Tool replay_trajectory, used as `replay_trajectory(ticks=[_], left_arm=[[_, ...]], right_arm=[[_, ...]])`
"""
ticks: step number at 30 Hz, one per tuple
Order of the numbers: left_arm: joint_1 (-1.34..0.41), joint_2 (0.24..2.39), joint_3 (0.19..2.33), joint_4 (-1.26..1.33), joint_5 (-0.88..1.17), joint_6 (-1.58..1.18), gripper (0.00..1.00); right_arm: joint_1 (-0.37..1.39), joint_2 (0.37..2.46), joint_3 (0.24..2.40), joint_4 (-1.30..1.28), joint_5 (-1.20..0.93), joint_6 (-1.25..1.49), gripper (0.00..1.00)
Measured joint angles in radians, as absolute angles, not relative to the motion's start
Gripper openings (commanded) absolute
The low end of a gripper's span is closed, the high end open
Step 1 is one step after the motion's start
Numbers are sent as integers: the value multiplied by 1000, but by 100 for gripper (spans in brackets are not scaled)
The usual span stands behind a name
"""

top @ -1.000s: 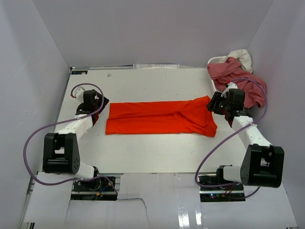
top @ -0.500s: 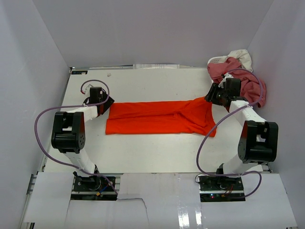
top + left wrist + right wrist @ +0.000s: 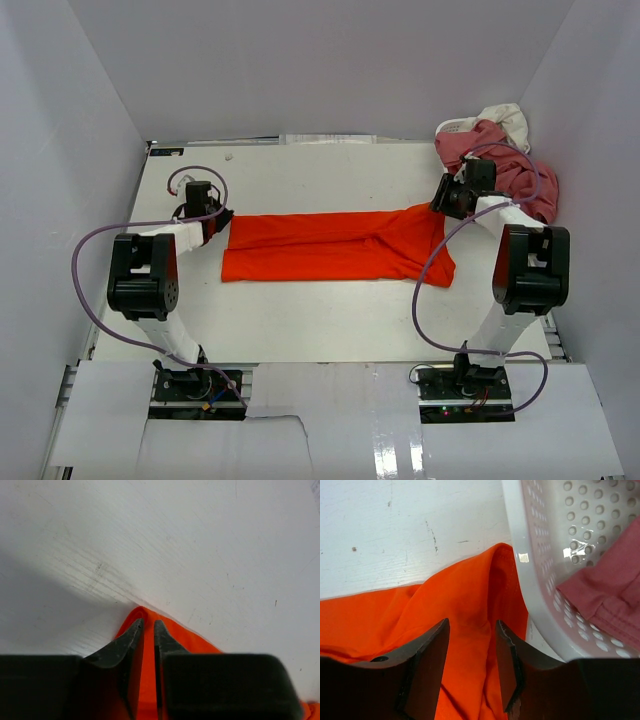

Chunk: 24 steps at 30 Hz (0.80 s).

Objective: Fold and stack the t-shirts
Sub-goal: Fold the other side of the tshirt into a rectangle

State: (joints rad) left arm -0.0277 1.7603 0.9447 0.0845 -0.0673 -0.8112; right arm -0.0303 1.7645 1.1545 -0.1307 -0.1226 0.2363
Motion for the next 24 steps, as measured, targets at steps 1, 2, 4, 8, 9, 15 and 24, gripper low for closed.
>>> replay_trajectory(ticks=[1, 2, 4, 8, 9, 15, 24], left_arm=[[-27, 1762, 945, 85, -63, -812, 22], [-27, 1765, 945, 88, -59, -812, 21], [-25, 1777, 949, 94, -46, -812, 19], [-25, 1806, 951, 102, -31, -817, 6], [-25, 1810, 951, 102, -28, -815, 4], [-14, 1821, 961, 103, -14, -818, 0], [30, 1824, 967, 104, -6, -821, 0]], right_arm=[[-30, 1776, 1162, -133, -123, 237, 47], [-30, 1789, 1169, -133, -126, 240, 47], [-30, 1810, 1186, -138, -131, 245, 46], [-30, 1845, 1204, -140, -142, 260, 16], [-30, 1851, 1204, -142, -144, 257, 13], [-30, 1862, 1204, -161, -138, 262, 8], [-15, 1862, 1201, -168, -57, 258, 8]])
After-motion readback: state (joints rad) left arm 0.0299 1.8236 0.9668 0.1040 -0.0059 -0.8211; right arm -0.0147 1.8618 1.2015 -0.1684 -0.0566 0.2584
